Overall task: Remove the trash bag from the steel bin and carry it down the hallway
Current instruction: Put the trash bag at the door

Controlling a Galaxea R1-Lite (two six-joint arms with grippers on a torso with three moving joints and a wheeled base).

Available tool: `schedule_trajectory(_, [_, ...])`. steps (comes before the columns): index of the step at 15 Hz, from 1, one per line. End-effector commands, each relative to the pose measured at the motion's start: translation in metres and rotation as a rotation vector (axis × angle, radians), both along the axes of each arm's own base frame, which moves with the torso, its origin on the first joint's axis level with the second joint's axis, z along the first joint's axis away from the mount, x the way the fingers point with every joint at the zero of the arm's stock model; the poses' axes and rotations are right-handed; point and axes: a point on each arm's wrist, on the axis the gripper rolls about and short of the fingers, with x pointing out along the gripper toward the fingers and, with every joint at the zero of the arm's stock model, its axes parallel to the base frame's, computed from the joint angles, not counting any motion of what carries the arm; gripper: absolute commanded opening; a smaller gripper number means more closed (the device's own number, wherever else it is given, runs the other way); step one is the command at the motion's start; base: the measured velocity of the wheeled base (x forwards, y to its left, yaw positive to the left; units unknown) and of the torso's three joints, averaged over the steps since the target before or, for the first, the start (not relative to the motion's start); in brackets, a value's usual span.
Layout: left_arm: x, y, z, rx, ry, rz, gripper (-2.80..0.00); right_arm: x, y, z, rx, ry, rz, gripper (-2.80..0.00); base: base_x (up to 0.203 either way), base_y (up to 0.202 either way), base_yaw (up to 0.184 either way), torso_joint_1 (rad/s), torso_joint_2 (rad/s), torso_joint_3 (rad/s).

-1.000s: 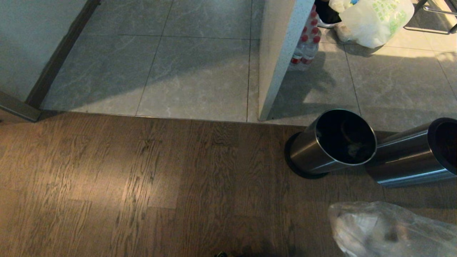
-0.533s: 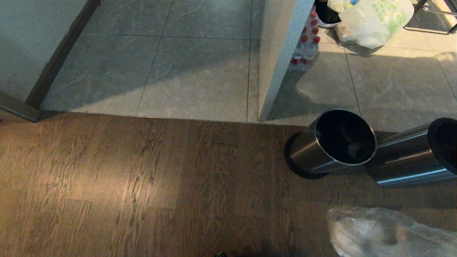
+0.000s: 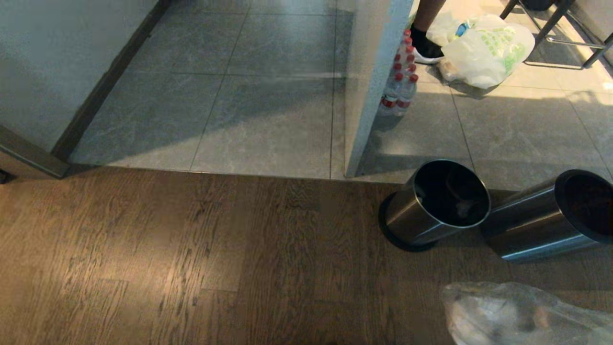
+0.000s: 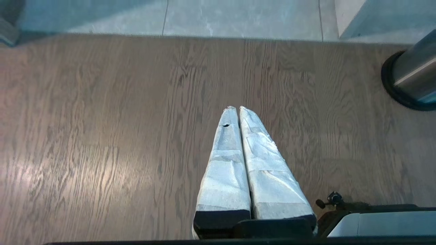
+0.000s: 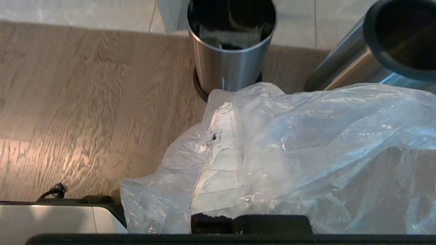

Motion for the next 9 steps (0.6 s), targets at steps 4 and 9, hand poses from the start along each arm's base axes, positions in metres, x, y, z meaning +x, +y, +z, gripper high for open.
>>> schedule_trajectory(4, [0.0000, 0.0000, 0.0000, 0.000, 0.000, 0.000, -2.80, 0.0003, 0.0000, -0.0004, -0.001, 0.003, 0.000, -2.80, 0.000, 0.000, 0.000, 0.002, 0.00, 0.204])
schedule_trajectory(9, [0.0000, 0.0000, 0.0000, 0.000, 0.000, 0.000, -2.80, 0.0003, 0.0000, -0.0004, -0.001, 0.003, 0.000, -2.80, 0.000, 0.000, 0.000, 0.003, 0.00, 0.200])
